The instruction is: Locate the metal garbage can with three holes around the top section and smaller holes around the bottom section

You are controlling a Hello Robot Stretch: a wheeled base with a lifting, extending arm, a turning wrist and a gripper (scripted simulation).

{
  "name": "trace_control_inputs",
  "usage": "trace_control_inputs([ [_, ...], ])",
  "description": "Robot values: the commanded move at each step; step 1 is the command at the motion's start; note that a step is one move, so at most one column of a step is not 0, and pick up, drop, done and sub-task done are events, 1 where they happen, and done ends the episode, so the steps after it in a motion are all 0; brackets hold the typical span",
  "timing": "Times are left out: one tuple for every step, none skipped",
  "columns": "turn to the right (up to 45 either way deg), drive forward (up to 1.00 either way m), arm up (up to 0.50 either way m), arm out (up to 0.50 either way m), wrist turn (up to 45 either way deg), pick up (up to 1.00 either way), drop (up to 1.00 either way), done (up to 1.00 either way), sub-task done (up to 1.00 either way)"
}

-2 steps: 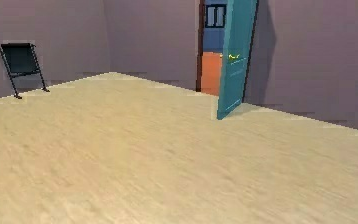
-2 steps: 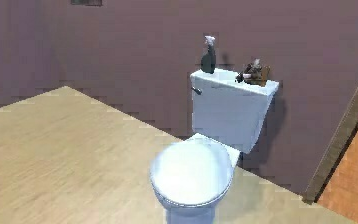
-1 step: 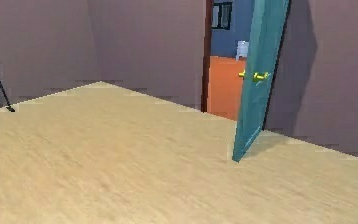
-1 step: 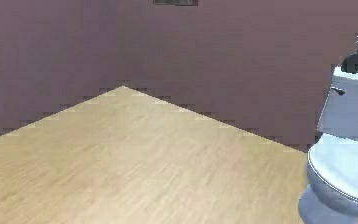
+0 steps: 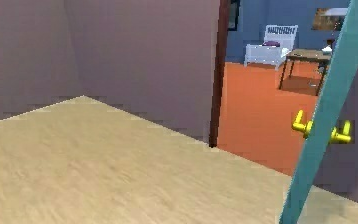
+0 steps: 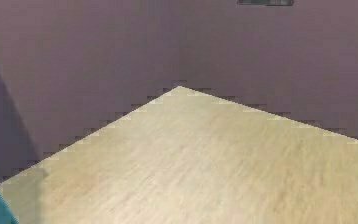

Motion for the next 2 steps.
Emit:
trace_control_inputs([
  [0.0,0.5,0.0,0.0,0.0,0.0,0.0,0.0,0.0],
  [12.0,0.0,0.0,0.0,0.0,0.0,0.0,0.0,0.0],
])
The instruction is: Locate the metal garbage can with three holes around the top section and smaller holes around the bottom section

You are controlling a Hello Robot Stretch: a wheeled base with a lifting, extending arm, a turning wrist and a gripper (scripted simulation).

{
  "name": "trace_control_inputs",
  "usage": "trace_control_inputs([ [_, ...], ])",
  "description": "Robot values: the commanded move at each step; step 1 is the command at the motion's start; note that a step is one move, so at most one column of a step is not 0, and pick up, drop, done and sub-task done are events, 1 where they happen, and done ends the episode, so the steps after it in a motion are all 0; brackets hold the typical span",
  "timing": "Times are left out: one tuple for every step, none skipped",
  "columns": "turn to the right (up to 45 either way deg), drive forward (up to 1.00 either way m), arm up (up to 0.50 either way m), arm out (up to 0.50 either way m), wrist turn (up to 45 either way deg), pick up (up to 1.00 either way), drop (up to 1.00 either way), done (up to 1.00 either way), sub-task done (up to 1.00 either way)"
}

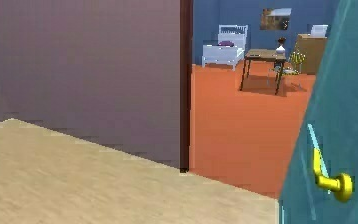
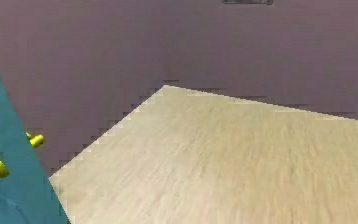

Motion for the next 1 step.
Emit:
trace_control_inputs([
  [0.0,0.55,0.0,0.0,0.0,0.0,0.0,0.0,0.0],
])
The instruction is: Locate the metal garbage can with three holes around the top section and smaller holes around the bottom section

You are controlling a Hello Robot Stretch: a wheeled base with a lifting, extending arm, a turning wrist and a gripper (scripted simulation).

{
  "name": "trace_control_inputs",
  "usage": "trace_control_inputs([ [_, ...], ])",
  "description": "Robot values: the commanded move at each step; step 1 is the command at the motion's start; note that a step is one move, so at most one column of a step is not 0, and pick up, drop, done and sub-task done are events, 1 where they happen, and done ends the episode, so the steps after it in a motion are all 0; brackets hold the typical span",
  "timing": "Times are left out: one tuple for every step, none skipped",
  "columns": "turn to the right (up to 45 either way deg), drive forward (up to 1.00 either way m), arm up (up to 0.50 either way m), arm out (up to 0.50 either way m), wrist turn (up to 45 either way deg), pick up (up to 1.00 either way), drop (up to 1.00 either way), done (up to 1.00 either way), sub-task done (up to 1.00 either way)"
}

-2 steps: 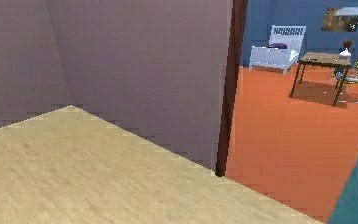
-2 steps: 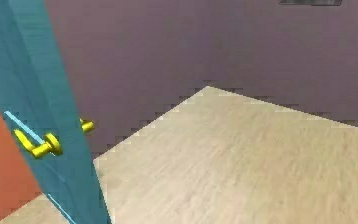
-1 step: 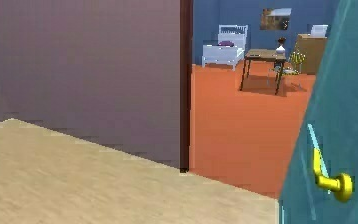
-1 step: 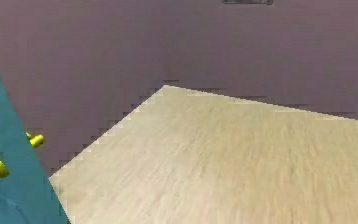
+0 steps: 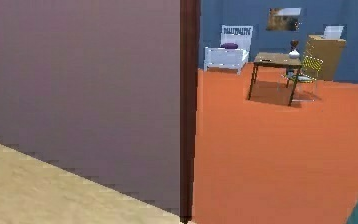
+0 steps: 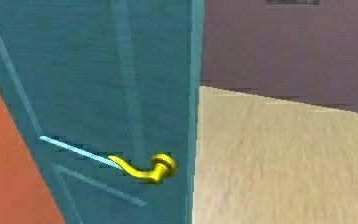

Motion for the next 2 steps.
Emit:
trace_control_inputs([
  [12.0,0.0,0.0,0.0,0.0,0.0,0.0,0.0,0.0],
  [0.0,0.65,0.0,0.0,0.0,0.0,0.0,0.0,0.0],
])
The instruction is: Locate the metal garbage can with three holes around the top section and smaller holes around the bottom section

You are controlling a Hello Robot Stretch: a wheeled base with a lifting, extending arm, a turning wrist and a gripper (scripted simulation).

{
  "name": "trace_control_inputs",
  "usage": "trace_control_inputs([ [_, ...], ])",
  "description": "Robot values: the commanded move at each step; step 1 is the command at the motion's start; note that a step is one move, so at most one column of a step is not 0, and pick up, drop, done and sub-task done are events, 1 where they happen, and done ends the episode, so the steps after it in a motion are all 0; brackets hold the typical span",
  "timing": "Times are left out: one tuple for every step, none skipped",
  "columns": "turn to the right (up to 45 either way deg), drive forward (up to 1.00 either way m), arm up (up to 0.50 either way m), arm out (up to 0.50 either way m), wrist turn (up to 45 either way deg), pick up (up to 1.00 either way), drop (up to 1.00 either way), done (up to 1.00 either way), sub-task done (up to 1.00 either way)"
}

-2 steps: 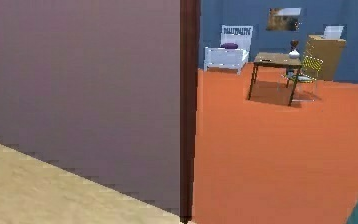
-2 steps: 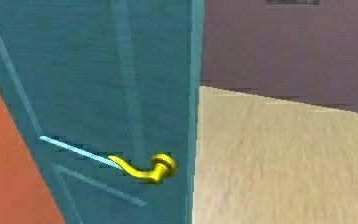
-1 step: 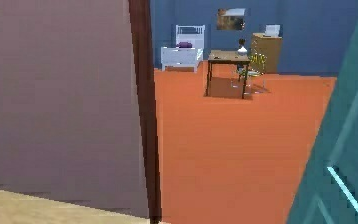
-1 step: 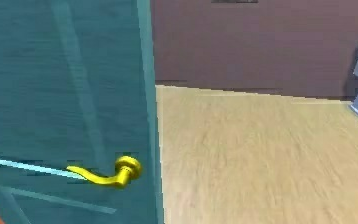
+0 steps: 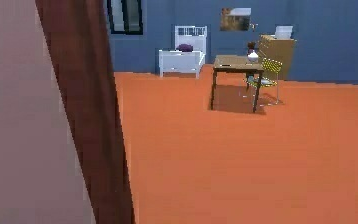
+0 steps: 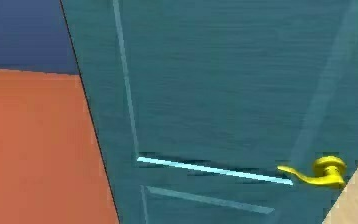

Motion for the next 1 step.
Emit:
trace_control_inputs([
  [42.0,0.0,0.0,0.0,0.0,0.0,0.0,0.0,0.0],
])
